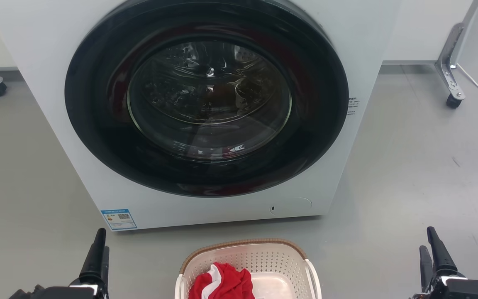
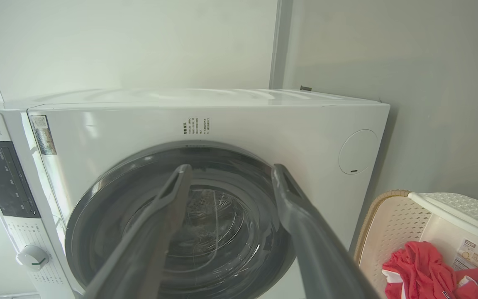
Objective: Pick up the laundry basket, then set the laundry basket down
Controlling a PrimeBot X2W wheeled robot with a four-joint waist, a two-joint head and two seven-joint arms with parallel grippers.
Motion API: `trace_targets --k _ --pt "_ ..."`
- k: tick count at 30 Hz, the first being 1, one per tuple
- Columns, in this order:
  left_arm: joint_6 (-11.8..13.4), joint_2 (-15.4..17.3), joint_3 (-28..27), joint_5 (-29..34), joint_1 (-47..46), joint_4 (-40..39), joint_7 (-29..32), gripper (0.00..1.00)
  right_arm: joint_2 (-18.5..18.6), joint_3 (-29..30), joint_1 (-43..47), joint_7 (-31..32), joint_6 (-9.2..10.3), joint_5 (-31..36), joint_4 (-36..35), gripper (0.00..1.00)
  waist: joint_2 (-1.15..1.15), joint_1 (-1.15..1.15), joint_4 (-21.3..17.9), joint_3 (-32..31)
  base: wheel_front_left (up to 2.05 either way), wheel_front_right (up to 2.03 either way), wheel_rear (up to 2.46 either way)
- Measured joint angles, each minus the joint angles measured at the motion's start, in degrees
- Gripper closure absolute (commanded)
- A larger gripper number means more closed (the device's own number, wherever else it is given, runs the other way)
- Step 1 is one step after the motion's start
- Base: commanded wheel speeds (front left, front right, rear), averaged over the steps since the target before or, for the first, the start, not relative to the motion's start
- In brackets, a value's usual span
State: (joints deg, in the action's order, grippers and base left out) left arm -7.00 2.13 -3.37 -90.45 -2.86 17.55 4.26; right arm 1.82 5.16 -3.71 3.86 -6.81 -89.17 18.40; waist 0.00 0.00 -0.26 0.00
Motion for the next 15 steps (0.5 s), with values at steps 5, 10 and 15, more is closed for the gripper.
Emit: trace_targets --k 5,10,15 --pt "0.0 0.5 1.1 2.9 -0.2 -0.5 -1.5 0.00 0.5 -1.2 -0.5 -1.2 0.03 3.0 -0.1 0.00 0.00 0.00 -0.1 0.0 0.00 0.00 0.00" --pt "0.0 1.6 2.5 7.3 -0.3 -1.2 -2.6 0.00 1.6 -3.0 -0.7 -2.4 0.82 7.4 -0.2 0.00 0.00 0.00 -0.2 -0.1 0.00 0.00 0.00" --pt "1.1 2.5 4.1 13.2 -0.9 -2.3 -4.0 0.00 2.9 -5.4 -1.8 -3.5 1.88 13.4 -0.9 0.00 0.00 0.00 -0.4 -0.1 0.00 0.00 0.00"
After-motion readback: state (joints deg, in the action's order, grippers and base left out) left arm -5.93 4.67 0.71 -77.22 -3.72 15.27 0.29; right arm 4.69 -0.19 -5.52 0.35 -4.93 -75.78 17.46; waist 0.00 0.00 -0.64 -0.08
